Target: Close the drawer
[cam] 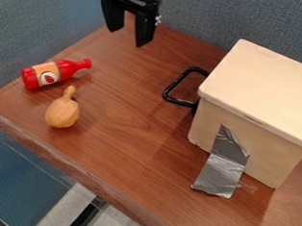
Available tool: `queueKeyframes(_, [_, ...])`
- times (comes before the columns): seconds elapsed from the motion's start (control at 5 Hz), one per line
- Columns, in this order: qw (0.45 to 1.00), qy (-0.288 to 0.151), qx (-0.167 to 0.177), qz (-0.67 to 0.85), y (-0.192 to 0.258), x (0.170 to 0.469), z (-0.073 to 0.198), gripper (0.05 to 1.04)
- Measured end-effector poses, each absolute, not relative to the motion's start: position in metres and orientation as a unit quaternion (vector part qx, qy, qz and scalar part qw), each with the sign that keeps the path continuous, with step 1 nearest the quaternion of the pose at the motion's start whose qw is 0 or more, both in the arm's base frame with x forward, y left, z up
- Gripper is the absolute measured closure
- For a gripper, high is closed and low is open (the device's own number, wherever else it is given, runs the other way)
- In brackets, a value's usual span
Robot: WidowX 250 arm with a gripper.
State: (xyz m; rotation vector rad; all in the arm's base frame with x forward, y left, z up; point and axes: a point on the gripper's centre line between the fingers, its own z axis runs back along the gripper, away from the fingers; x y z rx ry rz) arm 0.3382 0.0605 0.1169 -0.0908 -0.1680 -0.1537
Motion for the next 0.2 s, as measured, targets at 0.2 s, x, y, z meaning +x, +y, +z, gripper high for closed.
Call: queueKeyframes(0.2, [0.994,-0.059,-0.058,-0.076,0.0567,0.3258,0.1039,0.083])
